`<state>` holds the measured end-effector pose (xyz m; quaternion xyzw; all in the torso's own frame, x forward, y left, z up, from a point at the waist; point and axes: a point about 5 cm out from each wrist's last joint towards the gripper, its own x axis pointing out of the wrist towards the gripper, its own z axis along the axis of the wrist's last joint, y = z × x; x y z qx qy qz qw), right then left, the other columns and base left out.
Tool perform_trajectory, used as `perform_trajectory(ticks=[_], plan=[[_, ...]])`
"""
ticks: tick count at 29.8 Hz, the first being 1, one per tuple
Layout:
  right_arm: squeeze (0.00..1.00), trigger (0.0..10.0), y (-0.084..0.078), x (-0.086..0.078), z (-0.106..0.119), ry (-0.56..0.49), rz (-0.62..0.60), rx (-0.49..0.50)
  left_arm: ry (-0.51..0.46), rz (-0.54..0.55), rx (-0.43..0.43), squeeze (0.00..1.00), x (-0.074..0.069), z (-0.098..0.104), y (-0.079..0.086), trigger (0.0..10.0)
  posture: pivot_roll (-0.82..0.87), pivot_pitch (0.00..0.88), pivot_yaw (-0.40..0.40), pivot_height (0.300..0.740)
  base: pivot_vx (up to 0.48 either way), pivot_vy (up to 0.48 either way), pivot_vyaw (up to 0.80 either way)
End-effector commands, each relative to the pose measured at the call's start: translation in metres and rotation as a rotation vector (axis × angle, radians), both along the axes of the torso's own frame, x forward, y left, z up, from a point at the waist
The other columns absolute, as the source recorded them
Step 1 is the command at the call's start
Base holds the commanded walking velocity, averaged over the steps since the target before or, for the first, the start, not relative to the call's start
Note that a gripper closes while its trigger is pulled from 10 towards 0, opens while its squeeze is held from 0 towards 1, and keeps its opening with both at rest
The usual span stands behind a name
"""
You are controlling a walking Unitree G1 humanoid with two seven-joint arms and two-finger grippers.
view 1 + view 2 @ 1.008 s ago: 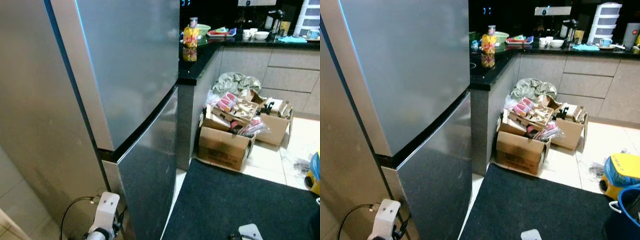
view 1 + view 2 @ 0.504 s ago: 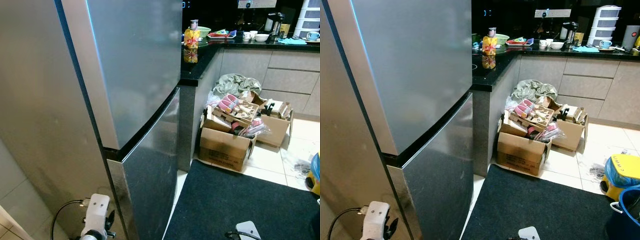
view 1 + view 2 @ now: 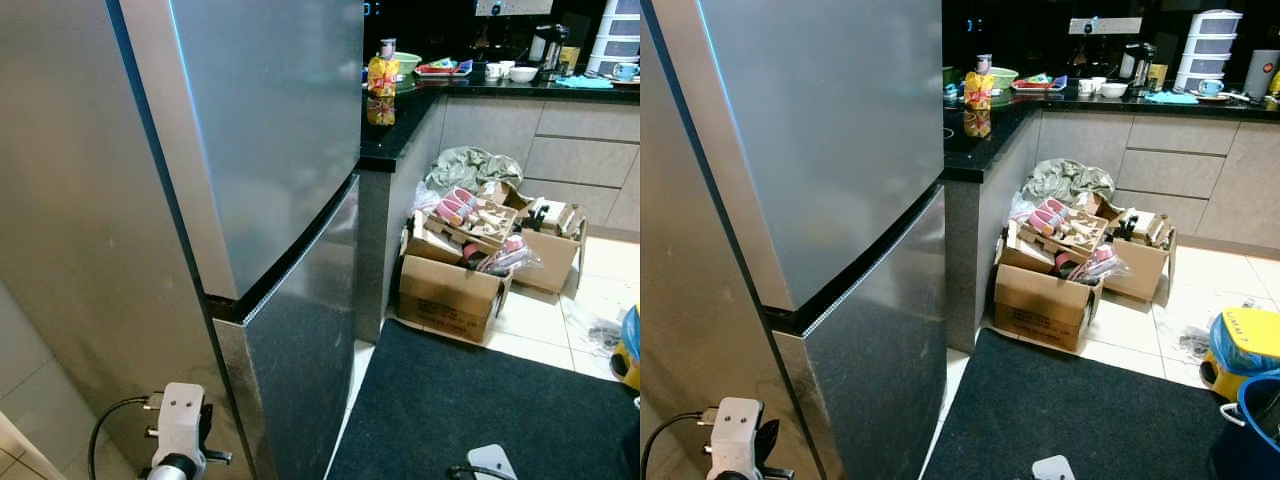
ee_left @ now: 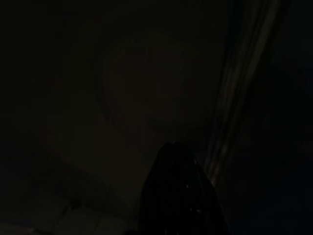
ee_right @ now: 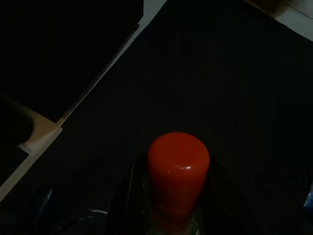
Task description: Restocking fridge
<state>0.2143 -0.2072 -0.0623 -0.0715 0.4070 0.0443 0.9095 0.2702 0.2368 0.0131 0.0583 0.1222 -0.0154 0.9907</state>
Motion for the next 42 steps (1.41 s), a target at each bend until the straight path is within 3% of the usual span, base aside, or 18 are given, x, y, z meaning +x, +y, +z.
perform_trajectory(ticks=[1, 2, 3, 5, 6, 13, 16, 21, 25, 27, 29, 37, 42], plan=[[0.00, 10.0, 0.002, 0.001, 0.000, -0.003, 0.000, 0.002, -0.009, -0.029, 0.014, 0.00, 0.001, 0.002, -0.002, 0.0, -0.10, 0.070, 0.020, 0.740, 0.000, 0.000, 0.00], [0.00, 10.0, 0.002, 0.002, 0.001, -0.009, -0.001, 0.008, -0.011, -0.037, 0.018, 0.00, 0.002, 0.003, -0.002, 0.0, -0.10, 0.076, 0.020, 0.740, 0.000, 0.000, 0.00], [0.00, 10.0, 0.005, 0.003, 0.001, -0.015, 0.002, 0.014, -0.010, -0.053, 0.031, 0.00, 0.003, 0.003, -0.004, 8.1, -0.10, 0.080, 0.020, 0.740, 0.000, 0.000, 0.00], [0.00, 10.0, 0.006, 0.004, 0.002, -0.019, 0.005, 0.018, -0.009, -0.063, 0.040, 0.00, 0.004, 0.004, -0.005, 8.1, -0.10, 0.080, 0.020, 0.740, 0.000, 0.000, 0.00], [0.00, 10.0, 0.014, 0.005, 0.001, -0.025, 0.021, 0.029, -0.007, -0.102, 0.054, 0.00, 0.003, 0.003, -0.008, 10.0, -0.10, 0.080, 0.015, 0.740, 0.000, 0.000, 0.00], [0.00, 10.0, 0.023, -0.002, -0.004, -0.008, 0.046, 0.023, 0.008, -0.163, 0.070, 0.00, 0.000, 0.001, -0.011, 10.0, -0.11, 0.076, 0.005, 0.740, 0.000, 0.000, 0.00], [0.00, 10.0, 0.018, -0.006, -0.005, -0.012, 0.045, 0.030, 0.007, -0.217, 0.089, 0.00, -0.005, -0.002, -0.013, 10.0, -0.12, 0.060, -0.006, 0.740, 0.000, 0.000, 0.00], [0.00, 10.0, 0.007, -0.003, 0.000, -0.049, 0.049, 0.035, 0.023, -0.172, 0.112, 0.00, -0.006, -0.003, -0.004, 10.0, -0.10, 0.049, -0.002, 0.740, 0.000, 0.000, 0.00], [0.00, 10.0, 0.003, 0.005, 0.006, -0.093, 0.042, 0.034, 0.000, -0.059, 0.051, 0.00, -0.001, 0.002, 0.002, 10.0, -0.10, 0.023, 0.001, 0.740, 0.000, 0.000, 0.00], [0.00, 10.0, 0.003, 0.005, 0.006, -0.093, 0.042, 0.034, 0.000, -0.059, 0.051, 0.00, -0.001, 0.002, 0.002, 10.0, -0.10, 0.023, 0.001, 0.740, 0.000, 0.000, 0.00], [0.00, 10.0, 0.005, 0.007, 0.008, -0.115, 0.046, 0.028, -0.027, 0.023, -0.011, 0.00, 0.005, 0.006, 0.004, 10.0, -0.11, 0.044, -0.006, 0.740, 0.000, 0.000, 0.00], [0.00, 10.0, 0.004, 0.006, 0.008, -0.120, 0.061, 0.018, -0.037, 0.041, -0.012, 0.00, 0.009, 0.008, 0.004, 10.0, -0.12, 0.054, -0.017, 0.740, 0.000, 0.000, 0.00], [0.00, 10.0, 0.004, 0.005, 0.007, -0.119, 0.067, 0.014, -0.040, -0.003, -0.069, 0.00, 0.013, 0.010, -0.004, 10.0, -0.13, 0.072, -0.025, 0.740, 0.000, 0.000, 0.00]])
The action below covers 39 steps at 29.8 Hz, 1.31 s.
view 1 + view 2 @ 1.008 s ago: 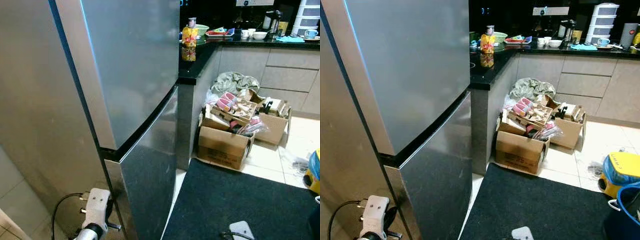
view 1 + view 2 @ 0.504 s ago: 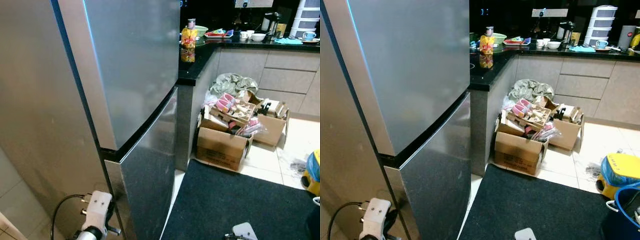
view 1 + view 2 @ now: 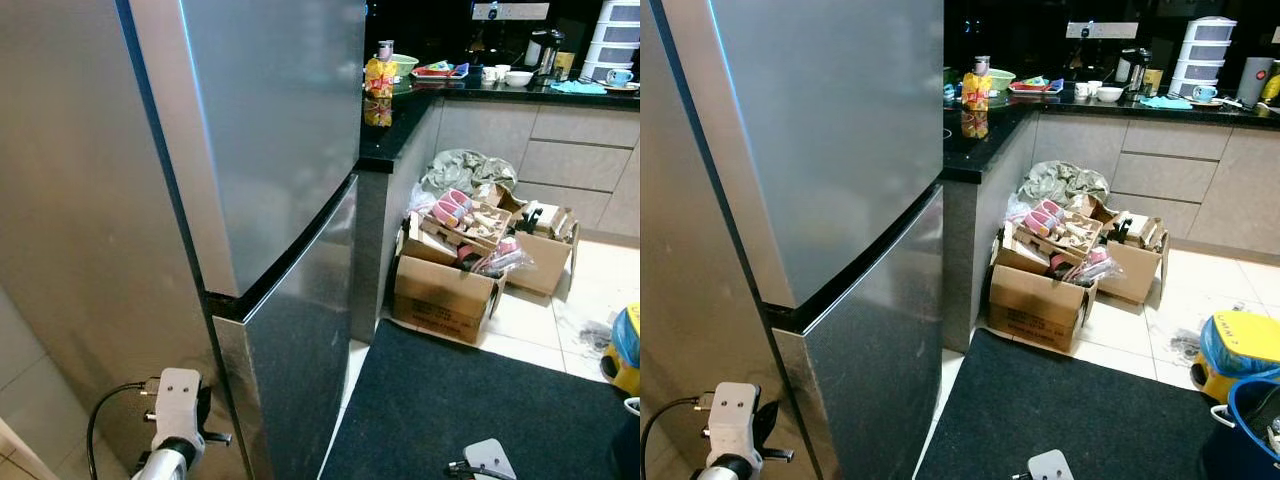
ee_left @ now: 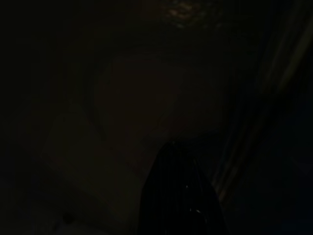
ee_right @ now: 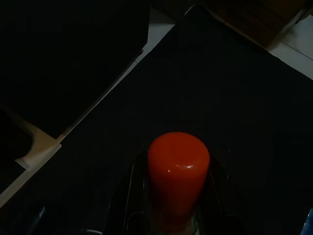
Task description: Restocking fridge
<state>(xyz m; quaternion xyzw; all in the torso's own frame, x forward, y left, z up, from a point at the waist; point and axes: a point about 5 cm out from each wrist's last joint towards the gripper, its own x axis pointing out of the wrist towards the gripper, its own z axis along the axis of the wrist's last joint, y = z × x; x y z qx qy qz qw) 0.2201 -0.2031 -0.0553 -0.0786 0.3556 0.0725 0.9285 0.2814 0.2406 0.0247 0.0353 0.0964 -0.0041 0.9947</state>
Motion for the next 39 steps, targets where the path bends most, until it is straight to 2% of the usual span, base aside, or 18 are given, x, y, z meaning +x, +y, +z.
perform_trajectory(ticks=[1, 6, 9, 13, 18, 20, 21, 26, 29, 30, 31, 33, 37, 39], plan=[[0.00, 10.0, 0.001, -0.001, 0.000, -0.008, 0.005, -0.009, 0.000, -0.092, -0.045, 0.00, 0.006, 0.000, -0.017, 10.0, -0.13, 0.077, -0.026, 0.740, 0.000, 0.000, 0.00], [0.00, 10.0, 0.008, -0.003, -0.004, 0.015, 0.000, -0.019, -0.039, -0.220, -0.066, 0.00, 0.014, 0.009, -0.033, 10.0, -0.13, 0.086, -0.022, 0.740, 0.000, 0.000, 0.00], [0.00, 10.0, 0.010, -0.005, -0.006, 0.020, -0.004, -0.019, -0.049, -0.262, -0.062, 0.00, 0.015, 0.011, -0.037, 10.0, -0.13, 0.087, -0.019, 0.740, 0.000, 0.000, 0.00], [0.00, 10.0, 0.021, -0.013, -0.012, 0.036, -0.001, -0.015, -0.059, -0.312, -0.047, 0.00, 0.016, 0.014, -0.041, 10.0, -0.13, 0.088, -0.017, 0.740, 0.000, 0.000, 0.00], [0.00, 10.0, 0.042, -0.016, -0.016, 0.043, 0.010, -0.007, -0.065, -0.334, -0.060, 0.00, 0.015, 0.014, -0.043, 10.0, -0.13, 0.092, -0.015, 0.740, 0.000, 0.000, 0.00], [0.00, 10.0, 0.064, -0.016, -0.017, 0.049, 0.023, -0.003, -0.061, -0.318, -0.052, 0.00, 0.016, 0.014, -0.043, 10.0, -0.13, 0.093, -0.017, 0.740, 0.000, 0.000, 0.00], [0.00, 10.0, 0.064, -0.016, -0.017, 0.049, 0.023, -0.003, -0.061, -0.318, -0.052, 0.00, 0.016, 0.014, -0.043, 10.0, -0.13, 0.093, -0.017, 0.740, 0.000, 0.000, 0.00], [0.00, 10.0, 0.098, -0.012, -0.014, 0.047, 0.049, -0.010, -0.057, -0.309, -0.001, 0.00, 0.029, 0.021, -0.050, 10.0, -0.13, 0.095, -0.018, 0.740, 0.000, 0.000, 0.00], [0.00, 10.0, 0.105, -0.012, -0.013, 0.046, 0.053, -0.009, -0.058, -0.320, -0.021, 0.00, 0.031, 0.023, -0.052, 10.0, -0.13, 0.095, -0.016, 0.740, 0.000, 0.000, 0.00], [0.00, 10.0, 0.095, -0.012, -0.014, 0.046, 0.046, -0.015, -0.060, -0.336, -0.041, 0.63, 0.032, 0.024, -0.055, 10.0, -0.14, 0.094, -0.014, 0.740, 0.000, 0.000, 0.00], [0.00, 10.0, 0.084, -0.013, -0.015, 0.045, 0.037, -0.021, -0.060, -0.348, -0.052, 1.00, 0.033, 0.025, -0.057, 10.0, -0.14, 0.093, -0.014, 0.740, 0.000, 0.000, 0.00], [0.00, 10.0, 0.068, -0.013, -0.016, 0.045, 0.025, -0.032, -0.064, -0.366, -0.079, 1.00, 0.034, 0.026, -0.060, 10.0, -0.14, 0.093, -0.014, 0.740, 0.000, 0.000, 0.00], [0.00, 10.0, 0.063, -0.012, -0.016, 0.046, 0.021, -0.037, -0.065, -0.380, -0.097, 1.00, 0.035, 0.027, -0.063, 10.0, -0.14, 0.092, -0.015, 0.740, 0.000, 0.000, 0.00], [0.00, 10.0, 0.059, -0.011, -0.015, 0.050, 0.018, -0.041, -0.049, -0.448, -0.124, 1.00, 0.035, 0.026, -0.072, 10.0, -0.14, 0.089, -0.014, 0.740, 0.000, 0.000, 0.00]])
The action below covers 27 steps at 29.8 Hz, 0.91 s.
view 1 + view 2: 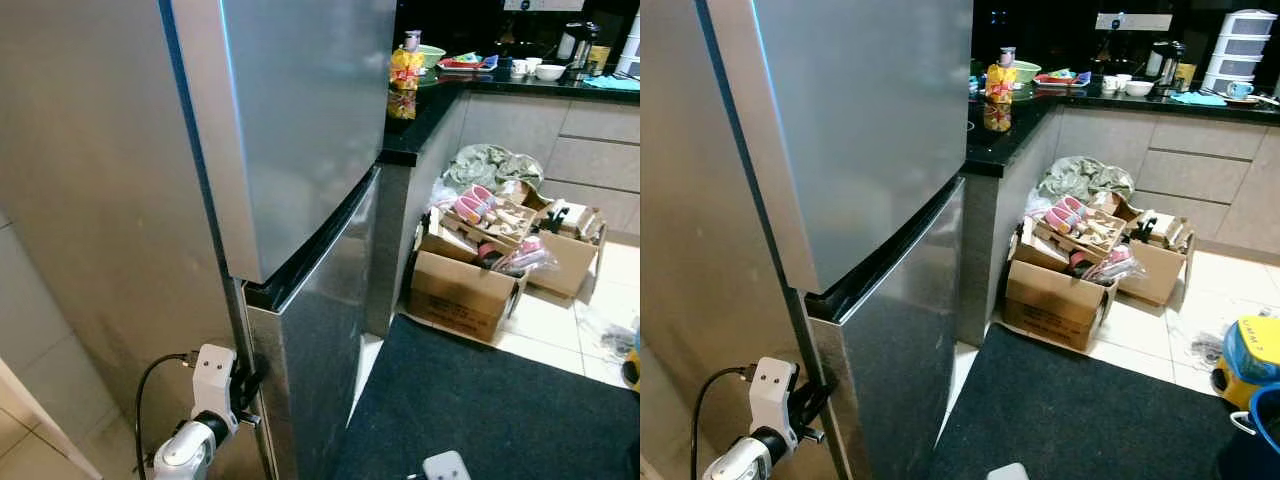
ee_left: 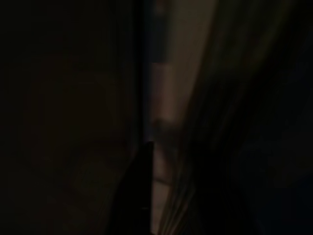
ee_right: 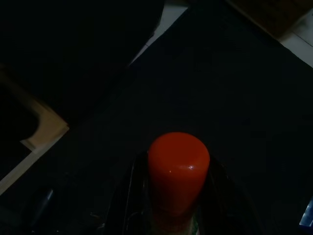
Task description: Restocking fridge
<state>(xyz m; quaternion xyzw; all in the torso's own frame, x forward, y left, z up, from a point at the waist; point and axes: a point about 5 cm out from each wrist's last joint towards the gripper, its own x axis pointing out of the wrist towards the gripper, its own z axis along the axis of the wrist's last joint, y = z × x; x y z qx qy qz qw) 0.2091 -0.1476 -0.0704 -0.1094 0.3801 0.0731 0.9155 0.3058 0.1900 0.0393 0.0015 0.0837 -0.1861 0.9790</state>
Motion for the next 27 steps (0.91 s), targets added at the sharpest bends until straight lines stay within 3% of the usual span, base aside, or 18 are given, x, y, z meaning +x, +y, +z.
perform_trajectory(ticks=[1, 3, 4, 7, 10, 14, 15, 16, 17, 27], plan=[[0.00, 10.0, 0.003, 0.000, 0.000, 0.002, -0.006, 0.021, -0.014, -0.150, -0.040, 1.00, 0.009, 0.010, -0.028, 10.0, -0.14, 0.089, -0.014, 0.740, 0.000, 0.000, 0.00], [0.00, 10.0, 0.001, 0.001, 0.000, 0.007, -0.007, 0.020, 0.029, -0.256, -0.059, 1.00, 0.007, 0.007, -0.040, 10.0, -0.14, 0.088, -0.013, 0.740, 0.000, 0.000, 0.00], [0.00, 10.0, 0.001, 0.001, 0.000, 0.007, -0.007, 0.020, 0.029, -0.256, -0.059, 1.00, 0.007, 0.007, -0.040, 10.0, -0.14, 0.088, -0.013, 0.740, 0.000, 0.000, 0.00], [0.00, 10.0, -0.002, 0.002, 0.001, 0.012, -0.006, 0.020, 0.111, -0.561, -0.165, 1.00, 0.001, 0.012, -0.076, 10.0, -0.14, 0.087, -0.006, 0.740, 0.000, 0.000, 0.00], [0.00, 10.0, -0.004, 0.003, 0.001, 0.013, -0.011, 0.024, 0.117, -0.815, -0.332, 1.00, -0.001, 0.038, -0.112, 10.0, -0.16, 0.085, 0.005, 0.740, 0.000, 0.000, 0.00], [0.00, 10.0, -0.006, 0.004, 0.002, 0.013, -0.015, 0.026, 0.089, -0.924, -0.413, 1.00, -0.003, 0.056, -0.130, 10.0, -0.16, 0.083, 0.005, 0.740, 0.000, 0.000, 0.00], [0.00, 10.0, -0.006, 0.004, 0.002, 0.015, -0.014, 0.024, 0.081, -0.961, -0.438, 0.73, -0.005, 0.062, -0.135, 10.0, -0.16, 0.083, 0.005, 0.740, 0.000, 0.000, 0.00], [0.00, 10.0, -0.007, 0.004, 0.002, 0.017, -0.013, 0.023, 0.077, -0.988, -0.456, 0.73, -0.006, 0.066, -0.138, 10.0, -0.16, 0.083, 0.005, 0.740, 0.000, 0.000, 0.00], [0.00, 10.0, -0.007, 0.005, 0.002, 0.019, -0.012, 0.021, 0.081, -1.013, -0.481, 0.00, -0.008, 0.070, -0.141, 10.0, -0.16, 0.081, 0.005, 0.740, 0.000, 0.000, 0.00], [0.00, 10.0, -0.008, 0.009, 0.004, 0.023, -0.006, 0.017, 0.100, -1.010, -0.514, 0.00, -0.014, 0.073, -0.128, 10.0, -0.15, 0.071, 0.002, 0.740, 0.000, 0.000, 0.00]])
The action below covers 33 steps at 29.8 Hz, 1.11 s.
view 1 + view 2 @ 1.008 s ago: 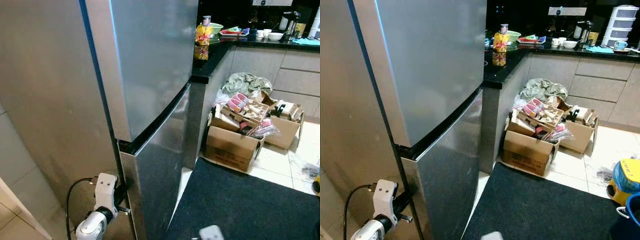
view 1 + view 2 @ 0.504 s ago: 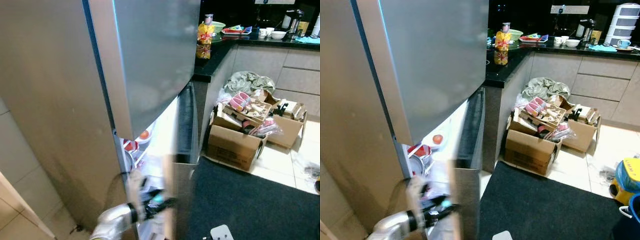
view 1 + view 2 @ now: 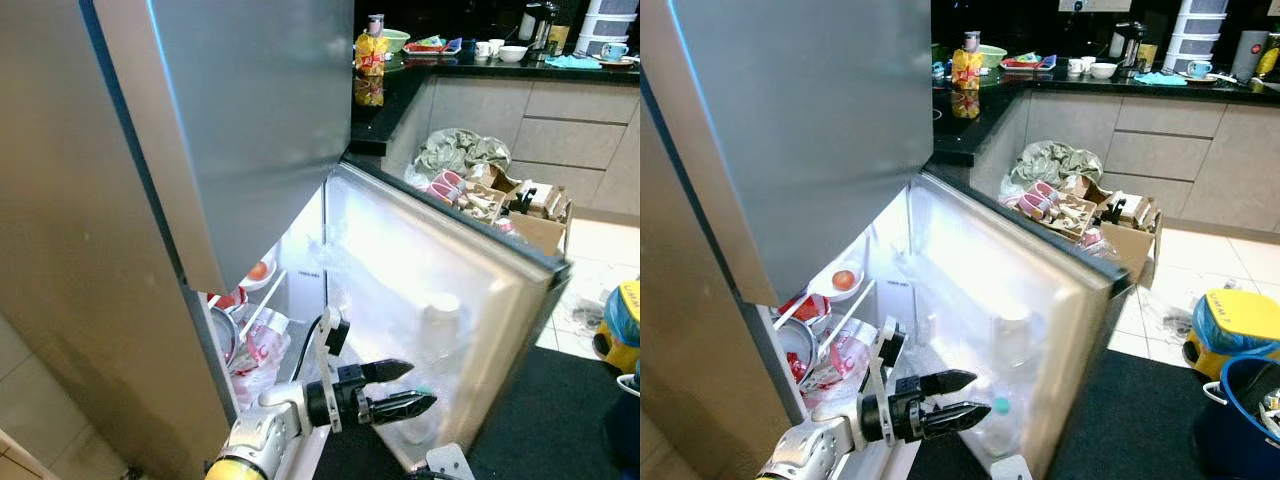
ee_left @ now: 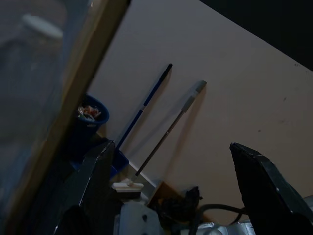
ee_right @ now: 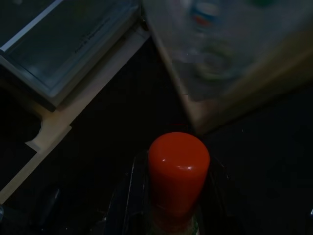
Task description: Restocking fridge
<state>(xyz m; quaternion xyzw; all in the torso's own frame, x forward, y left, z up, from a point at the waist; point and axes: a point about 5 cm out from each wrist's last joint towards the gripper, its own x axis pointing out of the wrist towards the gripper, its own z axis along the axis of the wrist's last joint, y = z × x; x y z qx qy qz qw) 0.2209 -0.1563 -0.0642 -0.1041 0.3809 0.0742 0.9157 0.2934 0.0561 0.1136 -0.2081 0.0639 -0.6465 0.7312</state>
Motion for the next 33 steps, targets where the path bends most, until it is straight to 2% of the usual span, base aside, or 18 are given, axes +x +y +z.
perform_trajectory(ticks=[1, 6, 9, 10, 11, 12, 14, 15, 16, 19, 20, 21, 25, 27, 28, 30, 31, 33], plan=[[0.00, 10.0, 0.001, -0.003, -0.002, 0.020, -0.004, 0.006, 0.008, 0.000, 0.013, 0.00, -0.002, -0.001, 0.005, 10.0, -0.15, 0.071, 0.002, 0.740, 0.000, 0.000, 0.00], [0.00, 10.0, 0.002, -0.002, -0.002, 0.018, 0.001, 0.008, 0.022, 0.024, 0.049, 0.00, -0.006, -0.005, 0.012, 10.0, -0.15, 0.069, 0.001, 0.740, 0.000, 0.000, 0.00], [0.00, 10.0, 0.003, -0.003, -0.002, 0.019, 0.004, 0.010, 0.012, 0.051, 0.191, 0.00, -0.010, -0.020, 0.020, 10.0, -0.14, 0.068, 0.003, 0.740, 0.000, 0.000, 0.00], [0.00, 10.0, 0.003, -0.003, -0.002, 0.019, 0.004, 0.010, 0.012, 0.051, 0.191, 0.00, -0.010, -0.020, 0.020, 10.0, -0.14, 0.068, 0.003, 0.740, 0.000, 0.000, 0.00], [0.00, 10.0, 0.003, -0.004, -0.003, 0.021, 0.004, 0.011, 0.012, 0.066, 0.270, 0.00, -0.012, -0.030, 0.028, 10.0, -0.14, 0.070, 0.005, 0.740, 0.000, 0.000, 0.00], [0.00, 10.0, 0.003, -0.004, -0.003, 0.021, 0.004, 0.011, 0.012, 0.066, 0.270, 0.00, -0.012, -0.030, 0.028, 10.0, -0.14, 0.070, 0.005, 0.740, 0.000, 0.000, 0.00], [0.00, 10.0, 0.004, -0.005, -0.003, 0.024, 0.005, 0.013, 0.007, 0.104, 0.393, 0.00, -0.016, -0.045, 0.048, 10.0, -0.13, 0.070, 0.003, 0.740, 0.000, 0.000, 0.00], [0.00, 10.0, 0.004, -0.005, -0.004, 0.029, 0.006, 0.011, 0.004, 0.154, 0.499, 0.00, -0.017, -0.054, 0.063, 10.0, -0.13, 0.070, 0.000, 0.740, 0.000, 0.000, 0.00], [0.00, 10.0, 0.004, -0.005, -0.004, 0.029, 0.006, 0.011, 0.004, 0.154, 0.499, 0.00, -0.017, -0.054, 0.063, 10.0, -0.13, 0.070, 0.000, 0.740, 0.000, 0.000, 0.00], [0.00, 10.0, 0.005, -0.007, -0.005, 0.044, 0.009, 0.009, 0.022, 0.267, 0.890, 0.00, -0.026, -0.090, 0.112, 10.0, -0.11, 0.066, -0.006, 0.740, 0.000, 0.000, 0.00], [0.00, 10.0, 0.005, -0.007, -0.005, 0.044, 0.009, 0.009, 0.022, 0.267, 0.890, 0.00, -0.026, -0.090, 0.112, 10.0, -0.11, 0.066, -0.006, 0.740, 0.000, 0.000, 0.00], [0.00, 10.0, 0.005, -0.007, -0.005, 0.047, 0.013, 0.008, 0.076, 0.381, 0.995, 0.00, -0.029, -0.103, 0.130, 10.0, -0.11, 0.064, -0.006, 0.740, 0.000, 0.000, 0.00], [0.00, 10.0, 0.006, -0.009, -0.007, 0.064, 0.019, -0.003, 0.188, 0.447, 0.998, 0.00, -0.037, -0.117, 0.136, 10.0, -0.11, 0.058, 0.002, 0.740, 0.000, 0.000, 0.00], [0.00, 10.0, 0.001, -0.009, -0.007, 0.064, 0.007, -0.020, 0.218, 0.578, 0.998, 0.00, -0.041, -0.127, 0.141, 10.0, -0.11, 0.056, 0.007, 0.740, 0.000, 0.000, 0.00], [0.00, 10.0, 0.001, -0.009, -0.007, 0.064, 0.007, -0.020, 0.218, 0.578, 0.998, 0.00, -0.041, -0.127, 0.141, 10.0, -0.11, 0.056, 0.007, 0.740, 0.000, 0.000, 0.00], [0.00, 10.0, -0.003, -0.008, -0.006, 0.056, -0.004, -0.026, 0.273, 0.753, 0.937, 0.00, -0.040, -0.131, 0.147, 10.0, -0.11, 0.055, 0.013, 0.740, 0.000, 0.000, 0.00], [0.00, 10.0, -0.003, -0.008, -0.006, 0.056, -0.004, -0.026, 0.273, 0.753, 0.937, 0.00, -0.040, -0.131, 0.147, 10.0, -0.11, 0.055, 0.013, 0.740, 0.000, 0.000, 0.00], [0.00, 10.0, -0.028, -0.010, -0.004, 0.050, -0.020, -0.043, 0.386, 0.930, 0.904, 0.00, -0.047, -0.140, 0.158, 10.0, -0.12, 0.053, 0.016, 0.740, 0.000, 0.000, 0.00]])
